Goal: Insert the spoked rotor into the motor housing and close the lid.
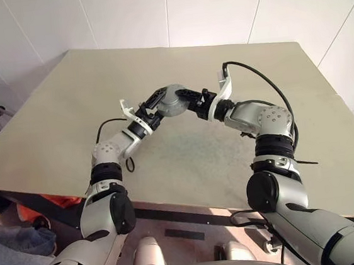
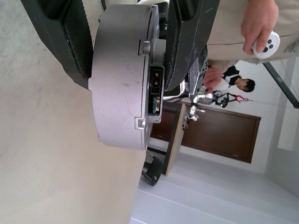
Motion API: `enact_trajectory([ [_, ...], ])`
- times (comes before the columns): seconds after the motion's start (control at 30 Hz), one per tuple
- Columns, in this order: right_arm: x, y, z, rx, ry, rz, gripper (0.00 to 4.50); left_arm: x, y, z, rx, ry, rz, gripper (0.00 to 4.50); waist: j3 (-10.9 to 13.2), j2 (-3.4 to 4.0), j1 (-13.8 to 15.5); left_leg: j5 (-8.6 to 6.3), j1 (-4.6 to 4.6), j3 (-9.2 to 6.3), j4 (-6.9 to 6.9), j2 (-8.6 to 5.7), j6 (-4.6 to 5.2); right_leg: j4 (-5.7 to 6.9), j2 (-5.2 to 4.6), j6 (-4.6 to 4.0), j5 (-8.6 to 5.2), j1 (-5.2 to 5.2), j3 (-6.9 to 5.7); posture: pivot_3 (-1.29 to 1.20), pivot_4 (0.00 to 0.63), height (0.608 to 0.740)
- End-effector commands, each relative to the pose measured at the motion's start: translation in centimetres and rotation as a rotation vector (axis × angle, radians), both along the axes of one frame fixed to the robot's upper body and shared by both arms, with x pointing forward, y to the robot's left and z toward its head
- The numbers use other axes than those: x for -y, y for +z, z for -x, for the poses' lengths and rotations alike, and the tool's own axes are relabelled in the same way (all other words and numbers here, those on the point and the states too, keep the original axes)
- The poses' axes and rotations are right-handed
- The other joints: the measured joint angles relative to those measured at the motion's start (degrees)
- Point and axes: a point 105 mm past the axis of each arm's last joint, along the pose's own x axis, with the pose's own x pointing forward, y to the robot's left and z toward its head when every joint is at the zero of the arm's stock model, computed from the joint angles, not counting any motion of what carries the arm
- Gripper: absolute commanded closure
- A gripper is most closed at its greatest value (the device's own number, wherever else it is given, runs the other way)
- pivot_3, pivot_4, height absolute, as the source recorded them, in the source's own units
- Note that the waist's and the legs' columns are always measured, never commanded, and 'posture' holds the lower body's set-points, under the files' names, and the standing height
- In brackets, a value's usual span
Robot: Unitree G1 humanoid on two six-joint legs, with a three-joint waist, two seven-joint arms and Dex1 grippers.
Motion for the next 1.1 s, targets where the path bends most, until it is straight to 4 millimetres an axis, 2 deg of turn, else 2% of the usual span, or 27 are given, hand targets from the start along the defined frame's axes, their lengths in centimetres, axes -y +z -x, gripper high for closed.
enact_trajectory([
  [0.03, -0.2, 2.8, -0.1, 0.096, 0.006, -0.056, 2.40, 0.3, 0.8, -0.1, 0.035, -0.002, 0.003, 0.03, 0.00, 0.00, 0.00, 0.00, -0.02, -0.01, 0.02, 0.00, 0.00, 0.01, 0.00, 0.00, 0.00, 0.00, -0.01, 0.00, 0.000, 0.740],
  [0.1, -0.3, 2.9, -0.1, 0.098, 0.006, -0.056, 2.40, 0.5, 0.7, -0.1, 0.031, -0.004, -0.008, 0.03, 0.00, 0.00, 0.01, 0.00, -0.03, -0.02, 0.05, 0.00, 0.00, 0.02, 0.00, 0.01, 0.00, 0.00, -0.01, 0.00, 0.000, 0.740],
  [0.33, -0.1, 2.9, -0.3, 0.098, -0.005, -0.055, 2.40, 0.4, 0.7, -0.2, 0.036, 0.004, -0.008, 2.20, 0.00, 0.00, 0.02, 0.00, -0.03, -0.04, 0.21, 0.00, 0.00, 0.18, -0.01, 0.01, 0.01, 0.00, 0.01, 0.00, 0.000, 0.740],
  [0.57, 0.1, 3.0, -0.3, 0.131, -0.014, -0.049, 2.40, 0.5, 0.6, -0.5, 0.027, 0.009, -0.022, 2.24, 0.00, 0.00, 0.01, -0.01, -0.03, -0.08, 0.62, 0.02, 0.00, 0.66, -0.05, -0.20, -0.12, -0.04, 0.06, 0.00, 0.000, 0.740],
  [0.6, 0.1, 3.1, -0.3, 0.137, -0.018, -0.047, 1.73, 0.4, 0.6, -0.5, 0.028, 0.013, -0.025, 2.24, 0.00, 0.00, 0.01, -0.01, -0.02, -0.09, 0.68, 0.02, 0.00, 0.73, -0.05, -0.19, -0.12, -0.04, 0.07, 0.00, 0.000, 0.740],
  [0.67, 0.4, 3.0, -0.7, 0.154, -0.058, -0.010, 1.22, 0.3, 0.6, -0.7, 0.029, 0.027, -0.029, 2.24, 0.00, 0.00, 0.00, 0.00, -0.01, -0.10, 0.77, 0.03, -0.01, 0.84, -0.09, -0.20, -0.12, -0.04, 0.08, 0.00, 0.000, 0.740],
  [0.77, 1.2, 2.5, -1.7, 0.156, -0.151, 0.063, 0.20, -0.3, 0.5, -1.0, 0.032, 0.058, -0.035, 2.24, 0.00, 0.00, 0.00, 0.03, 0.00, -0.09, 0.85, 0.02, -0.06, 0.91, -0.12, -0.19, -0.12, -0.03, 0.09, 0.00, 0.000, 0.740],
  [0.9, 2.2, 1.7, -2.6, 0.151, -0.226, 0.111, 0.20, -1.9, 0.3, -1.4, 0.032, 0.129, -0.053, 2.24, 0.00, 0.00, -0.01, 0.04, -0.03, -0.10, 0.87, 0.02, -0.07, 0.92, -0.13, -0.19, -0.12, -0.03, 0.08, 0.00, 0.000, 0.740],
  [1.1, 2.5, 1.1, -2.8, 0.147, -0.243, 0.134, 0.20, -7.0, -1.4, -2.5, -0.027, 0.376, -0.147, 2.24, 0.00, 0.00, -0.23, 0.01, -0.03, -0.10, 0.80, 0.04, -0.03, 0.87, -0.09, -0.18, -0.12, -0.07, 0.07, 0.00, 0.000, 0.740],
])
